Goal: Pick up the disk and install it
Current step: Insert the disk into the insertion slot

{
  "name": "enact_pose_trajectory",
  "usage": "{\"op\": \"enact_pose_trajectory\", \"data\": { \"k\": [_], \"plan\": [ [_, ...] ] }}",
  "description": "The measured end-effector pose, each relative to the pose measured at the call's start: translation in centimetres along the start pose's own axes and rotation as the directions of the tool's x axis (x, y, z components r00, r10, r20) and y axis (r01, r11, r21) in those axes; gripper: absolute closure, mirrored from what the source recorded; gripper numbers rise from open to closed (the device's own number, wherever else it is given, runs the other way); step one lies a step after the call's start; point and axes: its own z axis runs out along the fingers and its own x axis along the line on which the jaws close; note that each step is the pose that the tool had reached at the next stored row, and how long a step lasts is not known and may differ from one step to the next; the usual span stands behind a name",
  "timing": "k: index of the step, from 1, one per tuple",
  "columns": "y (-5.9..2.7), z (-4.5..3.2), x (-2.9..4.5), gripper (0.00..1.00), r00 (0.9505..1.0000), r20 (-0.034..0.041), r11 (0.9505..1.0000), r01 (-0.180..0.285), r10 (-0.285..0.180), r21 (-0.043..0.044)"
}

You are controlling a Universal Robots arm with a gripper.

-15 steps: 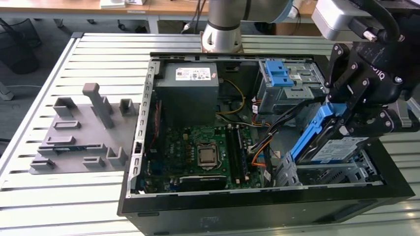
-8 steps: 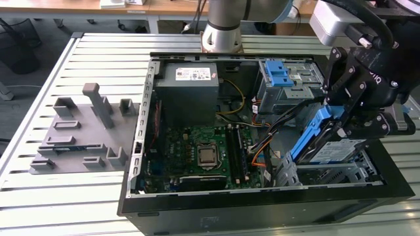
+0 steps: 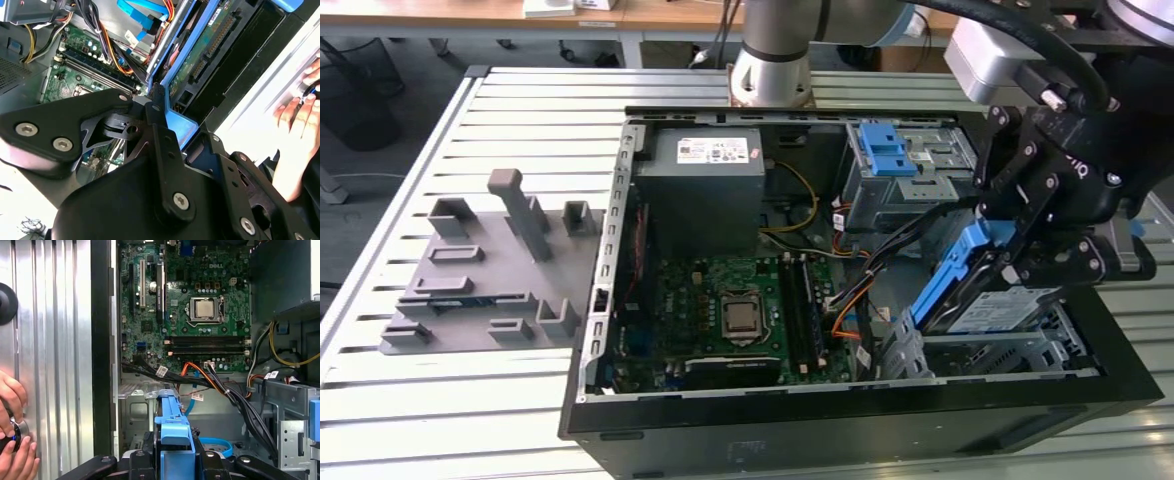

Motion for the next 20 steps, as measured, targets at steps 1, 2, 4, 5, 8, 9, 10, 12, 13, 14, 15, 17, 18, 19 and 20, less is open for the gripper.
{"op": "enact_pose_trajectory", "data": {
  "k": [1, 2, 4, 5, 8, 9, 10, 12, 13, 14, 15, 17, 18, 19, 20],
  "plan": [
    [0.0, 0.07, 0.0, 0.64, 1.0, 0.0, 1.0, 0.0, 0.0, 0.0],
    [0.0, 0.15, 0.0, 0.64, 1.0, 0.0, 1.0, 0.0, 0.0, 0.0],
    [0.0, 0.28, 0.0, 0.64, 1.0, 0.0, 1.0, 0.0, 0.0, 0.0],
    [0.0, 0.35, 0.0, 0.64, 1.0, 0.0, 1.0, 0.0, 0.0, 0.0],
    [0.0, 0.53, 0.01, 0.64, 1.0, 0.0, 1.0, 0.0, 0.0, 0.0],
    [0.0, 0.59, 0.01, 0.64, 1.0, 0.0001, 1.0, 0.0, 0.0, 0.0001],
    [0.0, 0.65, 0.01, 0.64, 1.0, 0.0, 1.0, 0.0, 0.0, 0.0001],
    [0.0, 0.77, 0.01, 0.64, 1.0, 0.0001, 1.0, 0.0, 0.0, 0.0],
    [0.0, 0.84, 0.01, 0.64, 1.0, 0.0, 1.0, 0.0, 0.0, 0.0001],
    [0.0, 0.9, 0.01, 0.64, 1.0, 0.0001, 1.0, 0.0, 0.0, 0.0],
    [0.0, 0.96, 0.02, 0.64, 1.0, 0.0, 1.0, 0.0, 0.0, 0.0],
    [0.0, 1.09, 0.02, 0.64, 1.0, 0.0, 1.0, 0.0, 0.0, 0.0001],
    [0.0, 1.16, 0.02, 0.64, 1.0, 0.0, 1.0, 0.0, 0.0, 0.0],
    [0.0, 1.21, 0.02, 0.64, 1.0, 0.0001, 1.0, 0.0, 0.0, 0.0],
    [0.0, 1.27, 0.02, 0.64, 1.0, 0.0001, 1.0, 0.0, 0.0, 0.0001]
  ]
}}
